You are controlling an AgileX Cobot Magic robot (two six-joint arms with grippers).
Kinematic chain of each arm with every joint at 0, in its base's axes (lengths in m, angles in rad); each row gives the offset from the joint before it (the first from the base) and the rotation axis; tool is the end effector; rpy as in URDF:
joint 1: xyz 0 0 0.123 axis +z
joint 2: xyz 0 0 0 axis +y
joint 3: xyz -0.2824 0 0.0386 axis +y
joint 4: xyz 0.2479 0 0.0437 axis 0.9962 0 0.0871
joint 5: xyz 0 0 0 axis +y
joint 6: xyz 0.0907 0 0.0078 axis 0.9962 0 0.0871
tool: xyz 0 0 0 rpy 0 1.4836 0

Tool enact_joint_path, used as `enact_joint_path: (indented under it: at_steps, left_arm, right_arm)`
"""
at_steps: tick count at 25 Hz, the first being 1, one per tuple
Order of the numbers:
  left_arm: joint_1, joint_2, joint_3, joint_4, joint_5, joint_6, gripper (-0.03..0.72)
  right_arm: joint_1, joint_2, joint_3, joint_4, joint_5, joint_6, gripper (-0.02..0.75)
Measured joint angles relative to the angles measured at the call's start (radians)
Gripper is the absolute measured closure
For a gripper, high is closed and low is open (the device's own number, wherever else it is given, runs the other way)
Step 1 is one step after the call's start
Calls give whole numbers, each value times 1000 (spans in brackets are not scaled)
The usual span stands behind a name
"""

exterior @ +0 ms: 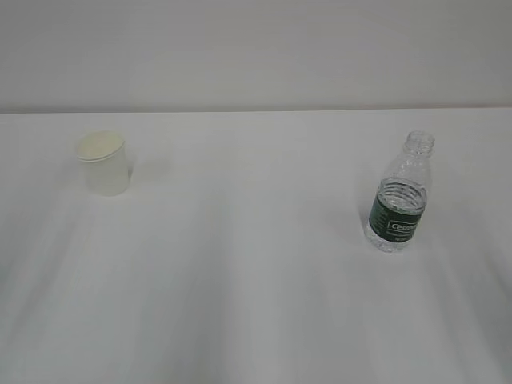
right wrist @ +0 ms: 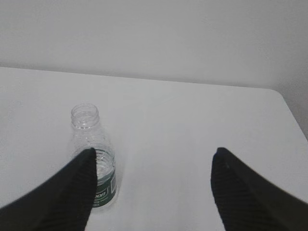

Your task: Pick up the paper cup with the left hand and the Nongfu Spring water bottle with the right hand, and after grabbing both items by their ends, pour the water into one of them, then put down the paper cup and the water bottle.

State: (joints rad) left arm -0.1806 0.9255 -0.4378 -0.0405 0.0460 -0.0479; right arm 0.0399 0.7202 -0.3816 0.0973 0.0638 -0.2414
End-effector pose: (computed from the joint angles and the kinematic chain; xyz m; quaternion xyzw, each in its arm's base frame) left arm 0.1795 -0.0330 0.2548 0.0395 0.8452 -0.0722 0.5281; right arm 0.1479 0.0065 0.2688 -0.0762 0.8056 -0.0281 0.5868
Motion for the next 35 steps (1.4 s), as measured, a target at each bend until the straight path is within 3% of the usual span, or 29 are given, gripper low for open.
enact_joint_path:
  at_steps: [9, 20, 24, 30, 35]
  left_arm:
    - [0, 24, 62, -4, -124, 0, 202]
    - [0, 227, 66, 5, -315, 0, 204]
    - [-40, 257, 76, 3, -322, -14, 204]
    - [-116, 276, 194, -23, -508, -23, 204]
    - [-121, 327, 282, -23, -684, -92, 204]
  right_arm:
    - [129, 134, 0, -12, -64, 0, 184]
    - [133, 150, 87, -12, -186, 87, 184]
    - [133, 150, 114, -12, -263, 146, 184]
    - [133, 152, 118, -29, -291, 172, 184]
    - [151, 184, 177, -38, -342, 198, 184]
